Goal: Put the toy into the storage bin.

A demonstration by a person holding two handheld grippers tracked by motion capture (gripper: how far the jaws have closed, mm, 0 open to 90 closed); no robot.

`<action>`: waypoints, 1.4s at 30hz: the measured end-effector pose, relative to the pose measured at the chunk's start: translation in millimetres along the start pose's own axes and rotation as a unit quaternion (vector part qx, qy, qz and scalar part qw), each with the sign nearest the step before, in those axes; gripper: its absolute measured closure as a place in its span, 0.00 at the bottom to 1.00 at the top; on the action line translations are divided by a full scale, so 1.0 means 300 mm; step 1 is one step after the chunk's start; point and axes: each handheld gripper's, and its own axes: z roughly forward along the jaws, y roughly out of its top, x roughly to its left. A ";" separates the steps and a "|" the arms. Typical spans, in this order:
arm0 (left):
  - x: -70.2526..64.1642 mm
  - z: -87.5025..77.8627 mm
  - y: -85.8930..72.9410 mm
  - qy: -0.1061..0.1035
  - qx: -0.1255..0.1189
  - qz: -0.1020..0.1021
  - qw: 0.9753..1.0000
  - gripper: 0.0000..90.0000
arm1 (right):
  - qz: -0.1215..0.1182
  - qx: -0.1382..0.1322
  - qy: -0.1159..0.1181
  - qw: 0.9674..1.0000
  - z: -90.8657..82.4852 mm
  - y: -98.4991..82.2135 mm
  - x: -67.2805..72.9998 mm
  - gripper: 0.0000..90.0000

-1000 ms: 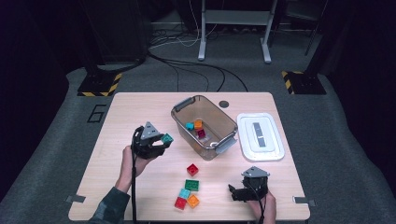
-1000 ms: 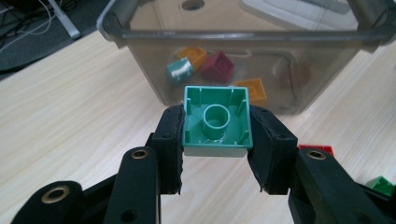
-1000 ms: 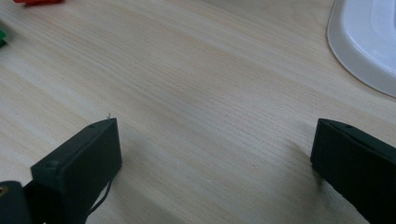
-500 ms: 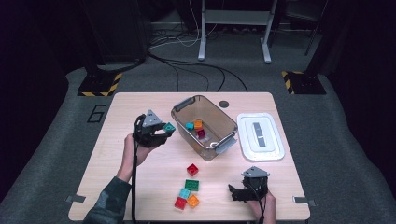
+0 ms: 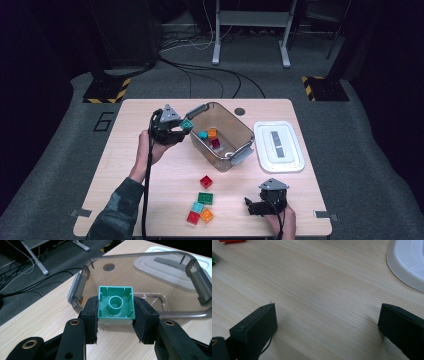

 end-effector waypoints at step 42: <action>0.027 0.257 0.061 -0.026 0.062 -0.039 0.997 0.26 | 0.002 -0.001 -0.003 1.000 0.001 0.000 0.001 0.02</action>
